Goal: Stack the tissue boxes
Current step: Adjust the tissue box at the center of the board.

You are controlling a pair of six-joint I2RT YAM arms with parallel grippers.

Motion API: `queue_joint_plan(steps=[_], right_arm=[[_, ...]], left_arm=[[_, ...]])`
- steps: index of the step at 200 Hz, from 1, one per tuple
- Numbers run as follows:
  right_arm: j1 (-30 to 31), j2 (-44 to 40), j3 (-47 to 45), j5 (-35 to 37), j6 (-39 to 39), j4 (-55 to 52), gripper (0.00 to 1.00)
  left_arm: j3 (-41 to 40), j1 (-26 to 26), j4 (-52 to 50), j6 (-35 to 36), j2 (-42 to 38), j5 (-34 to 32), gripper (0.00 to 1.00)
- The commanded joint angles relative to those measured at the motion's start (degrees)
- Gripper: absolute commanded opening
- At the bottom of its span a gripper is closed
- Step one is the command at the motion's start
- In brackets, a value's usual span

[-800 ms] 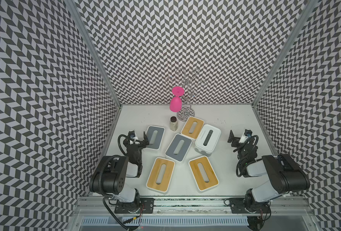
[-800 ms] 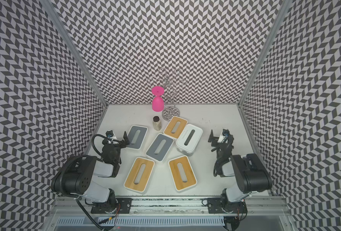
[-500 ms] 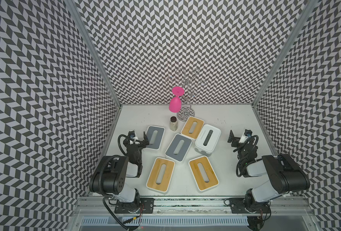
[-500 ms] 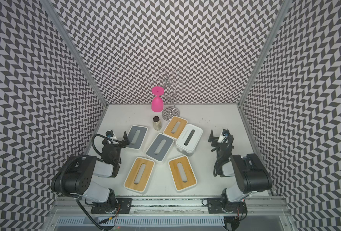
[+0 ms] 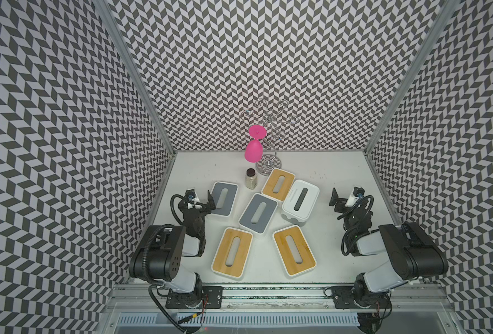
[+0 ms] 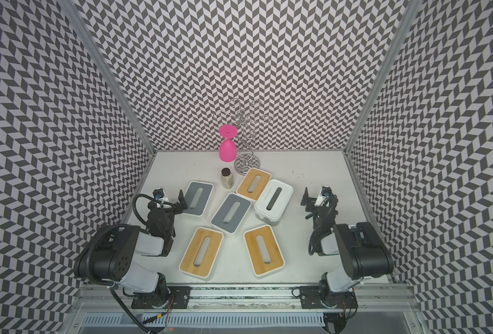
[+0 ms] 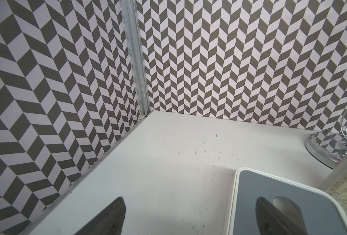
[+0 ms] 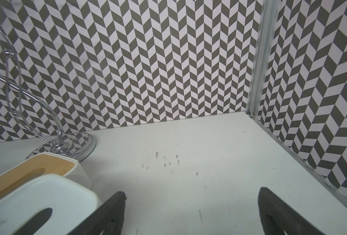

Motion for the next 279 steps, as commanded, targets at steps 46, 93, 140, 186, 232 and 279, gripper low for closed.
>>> queue_joint_plan(steps=[46, 93, 140, 186, 232, 279], right_arm=[[-0.23, -3.23, 0.98, 1.33, -0.49, -0.81, 0.99], [-0.24, -13.17, 5.74, 2.27, 2.46, -18.19, 0.99], [-0.47, -18.49, 15.99, 1.9, 18.65, -38.77, 0.99], [-1.83, -21.72, 17.27, -2.26, 24.63, -43.88, 0.99], [-2.25, -21.93, 21.94, -13.85, 27.95, -53.96, 0.99], [-2.08, -21.24, 22.09, -24.33, 33.56, -59.21, 0.99]], left_arm=[[1.33, -0.12, -0.38, 0.43, -1.82, -0.41, 1.0], [5.41, -0.39, -17.29, -0.74, -13.1, -1.75, 1.0], [11.33, -0.12, -32.69, -10.75, -22.39, 0.64, 0.99], [15.41, 1.3, -44.42, -26.48, -27.56, 0.23, 0.99], [18.29, 2.59, -51.64, -31.59, -28.73, 10.47, 1.0], [19.12, -4.47, -57.03, -37.22, -31.42, 17.35, 1.0]])
